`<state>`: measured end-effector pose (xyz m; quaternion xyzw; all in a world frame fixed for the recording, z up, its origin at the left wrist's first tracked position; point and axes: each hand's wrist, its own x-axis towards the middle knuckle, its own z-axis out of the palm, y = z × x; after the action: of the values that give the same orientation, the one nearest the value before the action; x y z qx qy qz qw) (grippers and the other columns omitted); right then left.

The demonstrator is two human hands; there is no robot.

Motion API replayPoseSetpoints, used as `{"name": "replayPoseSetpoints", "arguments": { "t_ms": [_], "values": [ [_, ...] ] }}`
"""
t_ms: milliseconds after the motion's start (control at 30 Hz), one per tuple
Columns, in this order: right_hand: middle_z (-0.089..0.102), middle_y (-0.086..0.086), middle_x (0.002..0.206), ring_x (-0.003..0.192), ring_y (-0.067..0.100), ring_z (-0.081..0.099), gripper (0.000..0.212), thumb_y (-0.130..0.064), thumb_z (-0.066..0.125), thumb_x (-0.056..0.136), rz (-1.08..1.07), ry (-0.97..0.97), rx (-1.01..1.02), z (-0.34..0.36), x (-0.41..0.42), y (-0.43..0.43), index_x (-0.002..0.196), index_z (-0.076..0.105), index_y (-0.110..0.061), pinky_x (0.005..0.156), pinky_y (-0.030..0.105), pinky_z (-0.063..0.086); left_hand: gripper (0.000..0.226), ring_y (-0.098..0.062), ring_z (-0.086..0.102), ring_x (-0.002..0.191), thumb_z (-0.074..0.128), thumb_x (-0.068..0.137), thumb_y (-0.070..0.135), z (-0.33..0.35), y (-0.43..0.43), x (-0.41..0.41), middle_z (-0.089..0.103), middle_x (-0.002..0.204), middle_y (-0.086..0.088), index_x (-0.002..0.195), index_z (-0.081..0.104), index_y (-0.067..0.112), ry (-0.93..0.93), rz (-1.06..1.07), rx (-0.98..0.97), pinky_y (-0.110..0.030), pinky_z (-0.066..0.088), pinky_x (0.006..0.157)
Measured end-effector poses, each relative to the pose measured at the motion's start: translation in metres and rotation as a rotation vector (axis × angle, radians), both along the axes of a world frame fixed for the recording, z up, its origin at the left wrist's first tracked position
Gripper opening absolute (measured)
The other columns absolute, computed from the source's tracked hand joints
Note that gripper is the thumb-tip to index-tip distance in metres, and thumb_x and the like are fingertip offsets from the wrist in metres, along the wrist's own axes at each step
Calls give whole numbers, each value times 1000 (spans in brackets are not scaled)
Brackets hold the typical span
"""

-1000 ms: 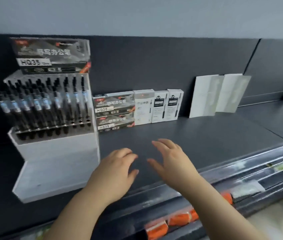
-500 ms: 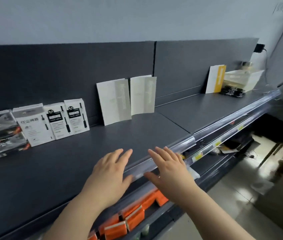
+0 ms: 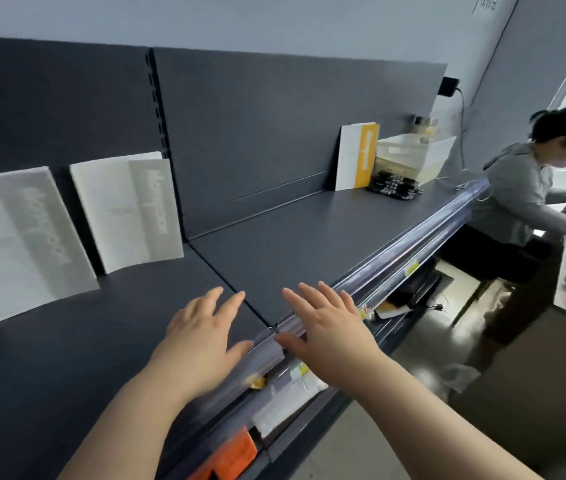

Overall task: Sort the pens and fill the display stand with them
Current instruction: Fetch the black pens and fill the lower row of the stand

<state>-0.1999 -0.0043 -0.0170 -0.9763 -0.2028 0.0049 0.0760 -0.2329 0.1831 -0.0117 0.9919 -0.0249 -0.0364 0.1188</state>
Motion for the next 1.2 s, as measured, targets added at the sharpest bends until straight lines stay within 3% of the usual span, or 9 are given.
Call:
{"name": "replayPoseSetpoints", "arguments": {
  "t_ms": [300, 700, 867, 1033, 1200],
  "values": [
    [9, -4, 158, 146, 21, 0, 68, -61, 34, 91, -36, 95, 9, -15, 128, -112, 148, 6, -34, 117, 43, -2, 71, -20, 2, 145, 36, 93, 56, -5, -107, 130, -4, 159, 3, 149, -1, 35, 102, -48, 72, -37, 12, 116],
    [17, 1, 156, 144, 25, 9, 67, -58, 37, 92, 149, 109, 11, -21, 326, -257, 148, 14, -30, 116, 43, 8, 70, -21, 7, 145, 38, 93, 55, -8, -246, 259, -1, 159, 3, 150, 2, 35, 183, 234, 35, -38, 19, 115],
    [19, 2, 155, 144, 25, 13, 68, -59, 38, 91, 139, 120, 36, -30, 399, -279, 148, 17, -28, 116, 42, 12, 70, -20, 3, 146, 40, 93, 54, -23, -276, 304, -4, 159, 4, 150, 4, 35, 291, 290, -44, -40, 18, 116],
    [16, 5, 156, 144, 25, 14, 71, -60, 36, 91, 45, 103, 37, -34, 468, -295, 149, 15, -24, 115, 42, 14, 70, -19, -8, 146, 39, 94, 55, -40, -293, 369, -7, 160, 2, 151, 5, 32, 325, 216, -78, -37, 7, 117],
    [21, 9, 154, 140, 29, 20, 69, -55, 37, 93, -77, 57, 39, -33, 521, -316, 147, 20, -16, 113, 41, 19, 66, -13, 0, 146, 41, 95, 49, -42, -322, 433, 2, 160, 5, 151, 12, 27, 317, 106, -298, -32, 8, 118]
  ]
}}
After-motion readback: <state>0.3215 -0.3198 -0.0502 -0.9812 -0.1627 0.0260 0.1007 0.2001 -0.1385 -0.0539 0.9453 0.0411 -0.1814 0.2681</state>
